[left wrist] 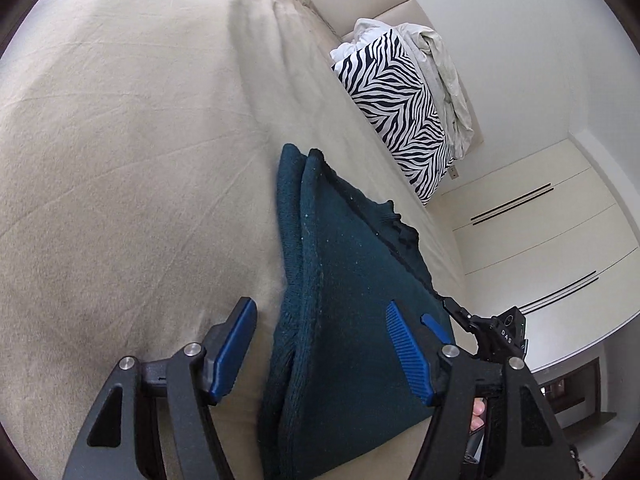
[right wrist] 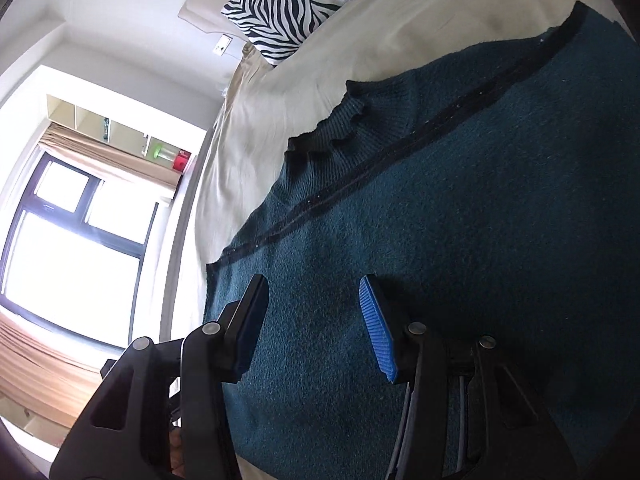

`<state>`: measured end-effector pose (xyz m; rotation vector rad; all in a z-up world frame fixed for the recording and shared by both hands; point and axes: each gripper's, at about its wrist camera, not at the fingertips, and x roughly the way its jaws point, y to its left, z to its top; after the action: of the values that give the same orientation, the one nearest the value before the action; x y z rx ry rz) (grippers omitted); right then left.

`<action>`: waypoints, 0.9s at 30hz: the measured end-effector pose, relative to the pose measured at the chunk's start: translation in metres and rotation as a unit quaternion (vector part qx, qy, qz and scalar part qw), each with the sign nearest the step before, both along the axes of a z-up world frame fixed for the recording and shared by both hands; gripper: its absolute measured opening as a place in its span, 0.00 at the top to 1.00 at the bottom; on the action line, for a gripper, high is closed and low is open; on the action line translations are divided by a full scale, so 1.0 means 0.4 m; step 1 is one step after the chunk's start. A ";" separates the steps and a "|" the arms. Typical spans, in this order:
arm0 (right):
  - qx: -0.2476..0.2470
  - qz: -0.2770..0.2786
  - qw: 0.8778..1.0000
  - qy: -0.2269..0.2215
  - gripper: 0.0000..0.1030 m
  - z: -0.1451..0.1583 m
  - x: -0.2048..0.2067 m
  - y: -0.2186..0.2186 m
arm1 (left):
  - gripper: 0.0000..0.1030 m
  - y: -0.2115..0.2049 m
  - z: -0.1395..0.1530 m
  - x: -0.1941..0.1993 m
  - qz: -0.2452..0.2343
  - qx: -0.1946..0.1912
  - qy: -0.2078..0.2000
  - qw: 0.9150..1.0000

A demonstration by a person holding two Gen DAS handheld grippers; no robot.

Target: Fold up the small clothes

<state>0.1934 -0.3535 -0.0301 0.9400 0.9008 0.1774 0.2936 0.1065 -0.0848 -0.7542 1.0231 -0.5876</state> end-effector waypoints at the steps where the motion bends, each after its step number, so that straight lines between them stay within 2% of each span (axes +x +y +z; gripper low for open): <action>1: 0.007 0.001 1.000 -0.003 0.53 0.002 -0.007 -0.003 | 0.32 0.000 -0.001 -0.002 -0.002 -0.007 0.007 1.000; 3: 0.016 0.012 1.000 -0.003 0.53 0.005 -0.015 0.006 | 0.32 -0.008 -0.001 -0.006 -0.013 -0.018 0.022 1.000; 7: 0.038 0.041 0.998 -0.008 0.53 0.014 -0.012 0.052 | 0.32 -0.027 -0.014 -0.019 -0.034 -0.016 0.045 0.998; 14: 0.067 0.091 0.994 -0.003 0.53 0.025 0.017 0.157 | 0.32 -0.029 -0.035 -0.038 -0.044 -0.057 0.074 0.995; 16: 0.069 0.101 0.992 0.001 0.53 0.024 0.035 0.184 | 0.38 -0.019 -0.046 -0.038 -0.041 -0.087 0.080 0.992; 18: 0.074 0.110 0.991 0.008 0.53 0.020 0.056 0.208 | 0.55 -0.017 -0.058 -0.035 -0.041 -0.085 0.089 0.992; 20: 0.075 0.120 0.990 0.008 0.53 0.021 0.080 0.235 | 0.63 -0.014 -0.068 -0.034 -0.038 -0.087 0.096 0.991; 23: 0.088 0.143 0.986 0.009 0.53 0.019 0.122 0.286 | 0.63 -0.013 -0.070 -0.034 -0.037 -0.091 0.098 0.990; 25: 0.086 0.162 0.982 0.036 0.53 -0.008 0.150 0.317 | 0.65 -0.013 -0.070 -0.034 -0.036 -0.089 0.098 0.991; 27: 0.068 0.163 0.982 0.064 0.53 -0.046 0.170 0.337 | 0.84 -0.012 -0.078 -0.036 -0.031 -0.085 0.103 0.991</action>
<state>0.2616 -0.2186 -0.0486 0.9324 1.1711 0.4684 0.2794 0.1016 -0.1159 -0.9504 1.2011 -0.6671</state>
